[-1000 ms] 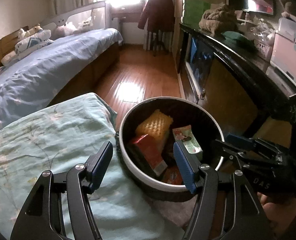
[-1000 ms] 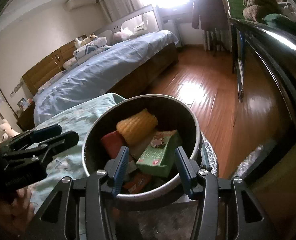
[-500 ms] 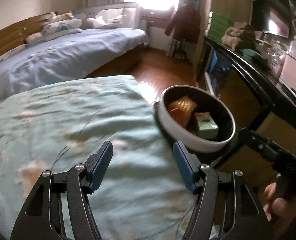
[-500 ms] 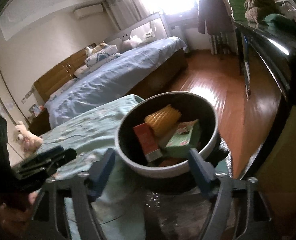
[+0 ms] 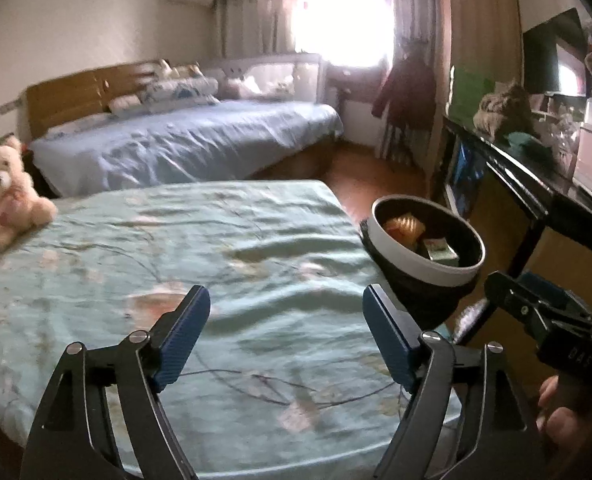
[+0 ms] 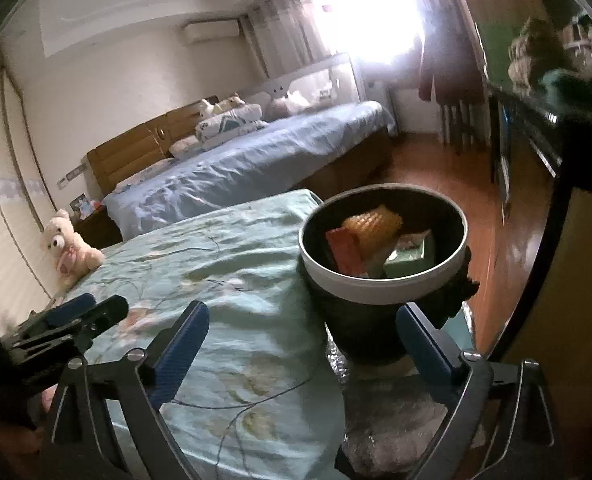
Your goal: Collect trash
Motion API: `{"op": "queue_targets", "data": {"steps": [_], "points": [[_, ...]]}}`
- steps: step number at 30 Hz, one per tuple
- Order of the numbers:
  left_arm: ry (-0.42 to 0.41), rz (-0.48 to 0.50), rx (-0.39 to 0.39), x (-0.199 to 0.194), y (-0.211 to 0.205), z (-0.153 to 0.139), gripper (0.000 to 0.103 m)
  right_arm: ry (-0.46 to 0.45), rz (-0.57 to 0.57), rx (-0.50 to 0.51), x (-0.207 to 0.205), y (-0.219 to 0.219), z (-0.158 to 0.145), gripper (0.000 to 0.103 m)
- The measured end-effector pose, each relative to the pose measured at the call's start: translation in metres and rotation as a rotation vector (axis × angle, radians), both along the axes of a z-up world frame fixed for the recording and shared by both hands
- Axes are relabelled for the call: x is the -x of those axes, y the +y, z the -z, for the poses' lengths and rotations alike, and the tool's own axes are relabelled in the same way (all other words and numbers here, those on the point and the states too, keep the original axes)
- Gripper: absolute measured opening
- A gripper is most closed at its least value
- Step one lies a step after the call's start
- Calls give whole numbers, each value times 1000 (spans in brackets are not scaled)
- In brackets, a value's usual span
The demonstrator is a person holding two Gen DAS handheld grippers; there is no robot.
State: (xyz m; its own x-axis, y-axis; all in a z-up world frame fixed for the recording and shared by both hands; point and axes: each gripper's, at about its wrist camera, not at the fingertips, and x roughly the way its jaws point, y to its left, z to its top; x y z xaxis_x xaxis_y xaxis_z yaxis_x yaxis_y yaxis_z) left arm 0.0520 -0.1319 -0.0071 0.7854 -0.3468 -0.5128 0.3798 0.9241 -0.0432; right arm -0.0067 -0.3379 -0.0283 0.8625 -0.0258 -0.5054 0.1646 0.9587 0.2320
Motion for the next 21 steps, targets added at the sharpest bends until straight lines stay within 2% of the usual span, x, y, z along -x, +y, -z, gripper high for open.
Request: {"op": "queue_targets", "data": {"steps": [4,6,10,21], "points": [[-76,-41,16,17,12,-11,92,-89,1,78,15,16,-21,101],[-136,-88,20,26,19,-16,103,-151,14,126,21,23,-32,103],[-207,-153,-4,37,26,-17,103,-206,37,207,25,36,-36,103],[-230,-217,-23,47,42,-13,103,-220,24,204,28,50,-27,103]]}}
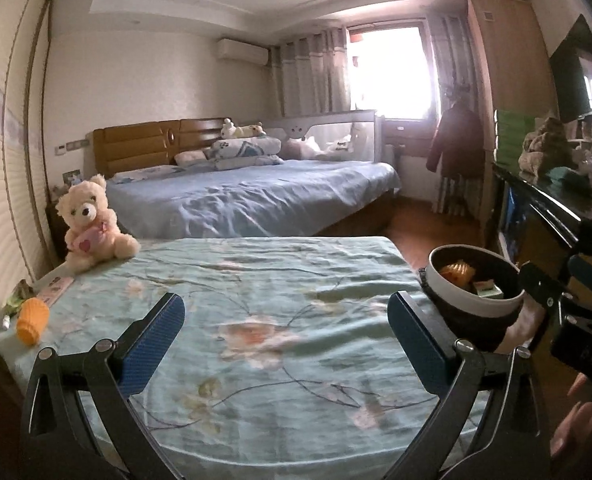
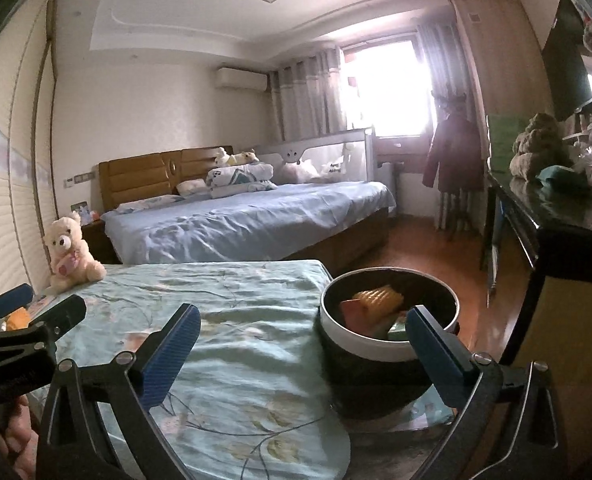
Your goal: Collect trash
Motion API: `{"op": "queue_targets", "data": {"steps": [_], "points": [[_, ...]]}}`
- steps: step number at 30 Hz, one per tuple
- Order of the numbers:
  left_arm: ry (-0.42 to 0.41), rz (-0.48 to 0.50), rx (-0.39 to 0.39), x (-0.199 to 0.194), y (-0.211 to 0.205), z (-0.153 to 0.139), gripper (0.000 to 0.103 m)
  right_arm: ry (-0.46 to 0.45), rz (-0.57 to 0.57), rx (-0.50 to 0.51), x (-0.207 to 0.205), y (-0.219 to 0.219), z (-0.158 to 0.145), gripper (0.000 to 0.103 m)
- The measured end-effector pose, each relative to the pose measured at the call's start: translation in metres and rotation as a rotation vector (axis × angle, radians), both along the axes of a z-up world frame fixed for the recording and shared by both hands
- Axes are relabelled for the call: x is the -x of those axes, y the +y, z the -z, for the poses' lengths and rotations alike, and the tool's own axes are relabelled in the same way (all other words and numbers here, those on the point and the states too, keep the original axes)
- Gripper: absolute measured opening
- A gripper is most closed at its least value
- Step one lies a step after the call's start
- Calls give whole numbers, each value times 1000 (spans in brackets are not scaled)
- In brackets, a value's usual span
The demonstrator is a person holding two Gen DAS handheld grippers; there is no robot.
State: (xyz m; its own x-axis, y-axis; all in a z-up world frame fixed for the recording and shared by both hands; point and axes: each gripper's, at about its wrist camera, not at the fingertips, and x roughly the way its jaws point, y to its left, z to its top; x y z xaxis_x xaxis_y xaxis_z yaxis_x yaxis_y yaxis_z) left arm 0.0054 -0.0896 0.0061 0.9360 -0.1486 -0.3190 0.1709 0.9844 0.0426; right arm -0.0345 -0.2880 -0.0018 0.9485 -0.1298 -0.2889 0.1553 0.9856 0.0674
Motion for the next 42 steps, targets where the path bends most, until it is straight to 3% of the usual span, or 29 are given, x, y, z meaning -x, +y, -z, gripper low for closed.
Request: {"op": "queue_targets", "data": {"steps": [42], "points": [[26,-2,-1,2,-1,5,103,7,-18,-9,0,6,1,103]]}}
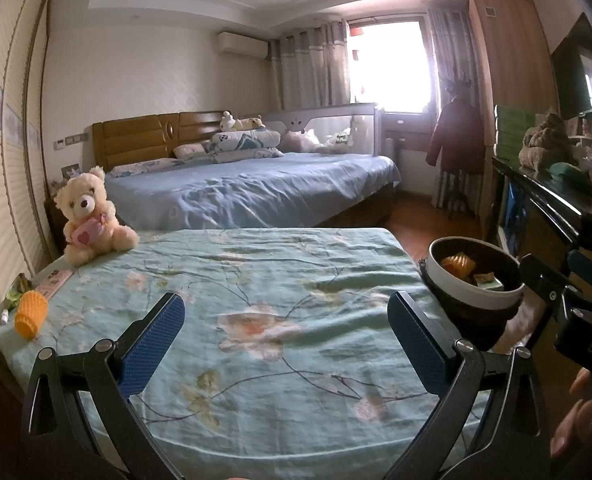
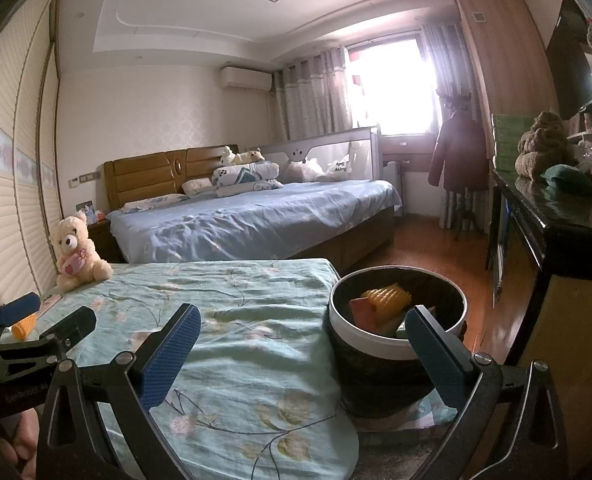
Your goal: Collect trash
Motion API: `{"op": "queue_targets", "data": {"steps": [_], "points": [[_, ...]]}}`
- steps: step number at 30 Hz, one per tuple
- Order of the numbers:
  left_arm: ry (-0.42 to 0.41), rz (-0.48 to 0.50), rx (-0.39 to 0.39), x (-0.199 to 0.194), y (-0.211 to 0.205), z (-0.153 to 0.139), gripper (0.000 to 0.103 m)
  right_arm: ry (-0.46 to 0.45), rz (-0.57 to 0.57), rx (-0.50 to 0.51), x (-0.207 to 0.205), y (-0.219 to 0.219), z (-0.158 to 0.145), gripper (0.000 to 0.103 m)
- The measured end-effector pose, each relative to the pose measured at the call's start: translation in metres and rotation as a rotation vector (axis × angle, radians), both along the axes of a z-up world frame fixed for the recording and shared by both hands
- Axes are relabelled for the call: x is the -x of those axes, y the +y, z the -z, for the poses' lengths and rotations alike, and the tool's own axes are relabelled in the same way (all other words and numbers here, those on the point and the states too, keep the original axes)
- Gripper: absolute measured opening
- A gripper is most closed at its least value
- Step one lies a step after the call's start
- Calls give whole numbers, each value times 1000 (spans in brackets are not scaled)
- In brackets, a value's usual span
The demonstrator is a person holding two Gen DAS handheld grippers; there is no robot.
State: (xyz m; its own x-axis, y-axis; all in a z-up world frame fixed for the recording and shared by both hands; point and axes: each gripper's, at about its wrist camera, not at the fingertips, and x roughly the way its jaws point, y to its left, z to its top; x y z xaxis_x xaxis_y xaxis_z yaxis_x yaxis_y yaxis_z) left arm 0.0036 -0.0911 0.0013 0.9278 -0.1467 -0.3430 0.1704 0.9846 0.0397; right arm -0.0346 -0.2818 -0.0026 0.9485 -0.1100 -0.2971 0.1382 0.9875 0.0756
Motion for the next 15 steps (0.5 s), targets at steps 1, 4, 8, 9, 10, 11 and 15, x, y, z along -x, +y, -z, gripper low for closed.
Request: {"op": "queue_targets", "data": {"steps": [1,4,8,9,10,11,15], "points": [[0,0,-1,0,0,0,103,0,0,0,0,0,0,103],[0,1,0,0,0,0,103,1,-2,1,1,1,0,103],[0,1,-1,0,0,0,103,1,-2,0,0,1,0,103],[0,3,-1,0,0,0,103,1,-2,1,1,1,0,103],[1,2,-1,0,0,0,103,1,-2,1,1,1,0,103],[2,4,0,0,0,0,103,0,-2,0,0,0,0,103],[0,4,-2,0,-1,0,103,1,-2,0,0,1,0,103]]}}
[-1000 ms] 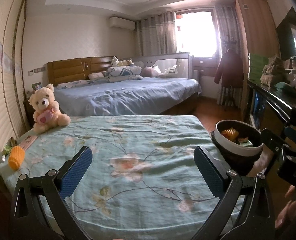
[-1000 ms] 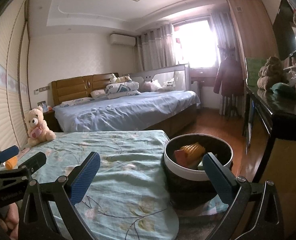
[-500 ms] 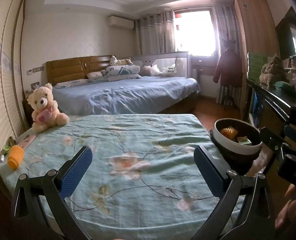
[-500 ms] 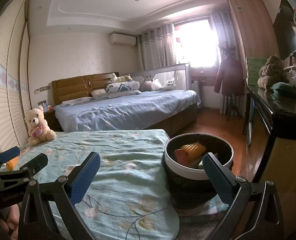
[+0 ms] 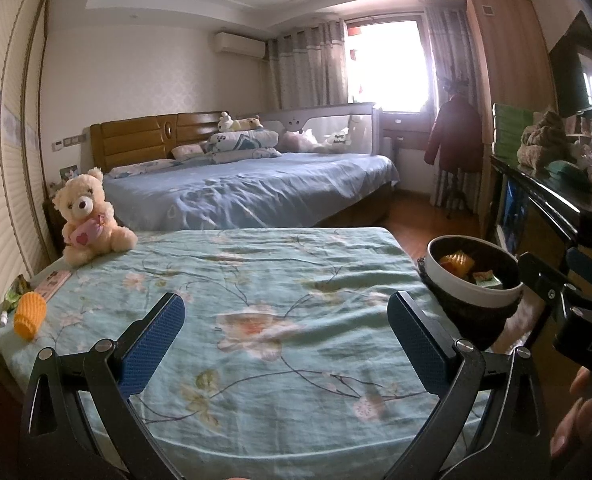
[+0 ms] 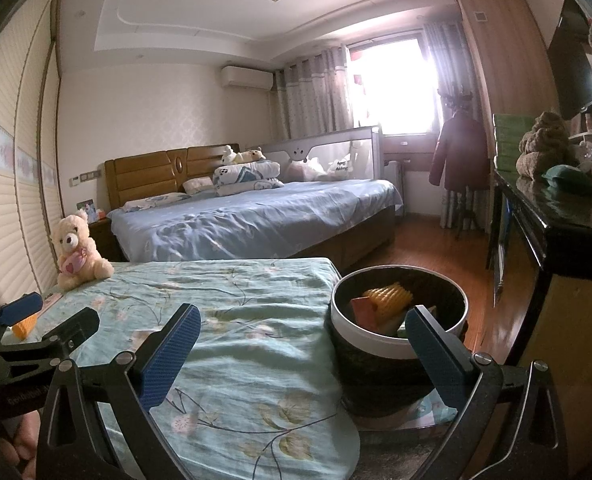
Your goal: Collect trash
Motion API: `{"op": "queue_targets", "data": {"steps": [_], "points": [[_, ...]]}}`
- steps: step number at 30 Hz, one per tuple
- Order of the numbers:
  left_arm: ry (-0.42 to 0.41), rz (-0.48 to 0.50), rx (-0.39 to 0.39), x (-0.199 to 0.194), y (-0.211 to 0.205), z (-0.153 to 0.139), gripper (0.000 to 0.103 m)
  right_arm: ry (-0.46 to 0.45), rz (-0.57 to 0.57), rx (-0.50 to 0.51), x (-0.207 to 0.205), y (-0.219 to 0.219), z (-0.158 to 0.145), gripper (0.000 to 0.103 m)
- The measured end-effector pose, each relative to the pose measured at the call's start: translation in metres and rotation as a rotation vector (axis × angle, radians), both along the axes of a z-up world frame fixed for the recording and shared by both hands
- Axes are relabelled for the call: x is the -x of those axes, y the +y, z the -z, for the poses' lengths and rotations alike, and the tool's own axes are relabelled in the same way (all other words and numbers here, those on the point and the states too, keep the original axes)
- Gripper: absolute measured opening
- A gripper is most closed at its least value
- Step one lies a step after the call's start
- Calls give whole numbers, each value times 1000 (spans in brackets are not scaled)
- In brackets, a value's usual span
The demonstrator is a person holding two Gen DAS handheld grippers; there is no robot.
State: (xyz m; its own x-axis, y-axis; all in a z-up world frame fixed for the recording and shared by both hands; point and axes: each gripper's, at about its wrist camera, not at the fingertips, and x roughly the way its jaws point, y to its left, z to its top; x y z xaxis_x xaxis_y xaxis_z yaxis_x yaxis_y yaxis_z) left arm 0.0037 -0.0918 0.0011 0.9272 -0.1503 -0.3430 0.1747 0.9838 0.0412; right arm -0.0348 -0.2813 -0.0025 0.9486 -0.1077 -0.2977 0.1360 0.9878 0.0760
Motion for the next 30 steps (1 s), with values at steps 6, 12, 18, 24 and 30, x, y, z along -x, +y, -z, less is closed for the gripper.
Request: {"op": "queue_targets", "data": {"steps": [6,12,18,24,30], "points": [[3,-2,1,0,0,0,103,0,0,1,0,0,0,103],[3,1,2,0,0,0,103,1,0,0,0,0,0,103],[9,5,-4,0,-4,2,103,1,-1,-3,0,1,0,103],[22,8,-4,-3,-6,5,103,6,-5,-6,1,4,2,103],[37,14,-6,-9,-5,8,103,17,-12,-15,1,9,4,103]]}}
